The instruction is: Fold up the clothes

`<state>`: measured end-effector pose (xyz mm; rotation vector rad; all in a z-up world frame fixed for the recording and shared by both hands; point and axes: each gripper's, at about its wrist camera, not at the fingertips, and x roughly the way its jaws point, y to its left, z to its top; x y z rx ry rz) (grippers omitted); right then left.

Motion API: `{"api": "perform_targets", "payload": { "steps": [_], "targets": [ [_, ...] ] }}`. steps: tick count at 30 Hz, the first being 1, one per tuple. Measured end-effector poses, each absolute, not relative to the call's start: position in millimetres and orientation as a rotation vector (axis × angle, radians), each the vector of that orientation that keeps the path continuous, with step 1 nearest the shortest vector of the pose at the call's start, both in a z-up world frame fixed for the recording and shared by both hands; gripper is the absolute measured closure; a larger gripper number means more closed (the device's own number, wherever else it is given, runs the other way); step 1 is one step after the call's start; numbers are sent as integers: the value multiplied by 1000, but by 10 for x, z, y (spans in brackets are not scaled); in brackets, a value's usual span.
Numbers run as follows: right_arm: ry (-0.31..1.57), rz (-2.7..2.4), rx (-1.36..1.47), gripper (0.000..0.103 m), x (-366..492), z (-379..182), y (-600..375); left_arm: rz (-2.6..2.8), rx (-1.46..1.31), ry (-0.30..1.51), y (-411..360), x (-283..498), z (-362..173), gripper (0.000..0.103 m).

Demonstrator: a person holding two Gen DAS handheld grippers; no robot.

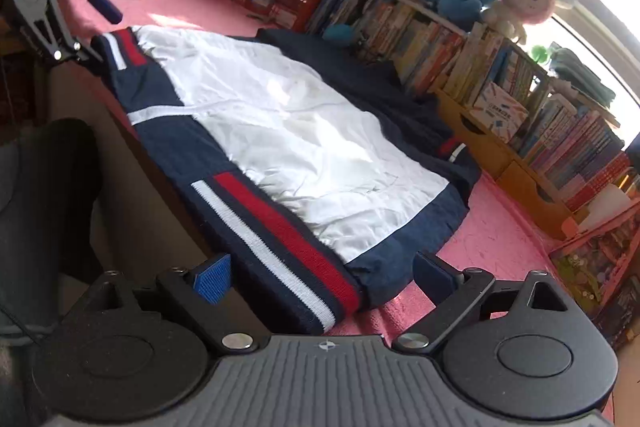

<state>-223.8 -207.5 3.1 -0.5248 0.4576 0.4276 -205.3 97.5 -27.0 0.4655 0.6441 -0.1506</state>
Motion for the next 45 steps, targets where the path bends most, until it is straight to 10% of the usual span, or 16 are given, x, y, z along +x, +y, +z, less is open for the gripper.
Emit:
{"api": "perform_targets", "payload": {
  "steps": [16, 25, 45],
  "targets": [
    [338, 194, -415, 9, -1008, 442, -2110, -33, 488, 435, 1153, -1160, 265, 19],
    [667, 167, -123, 8, 520, 25, -2353, -32, 192, 629, 1298, 129, 15, 17],
    [747, 195, 63, 0, 424, 59, -2878, -217, -86, 679, 1664, 92, 61, 9]
  ]
}}
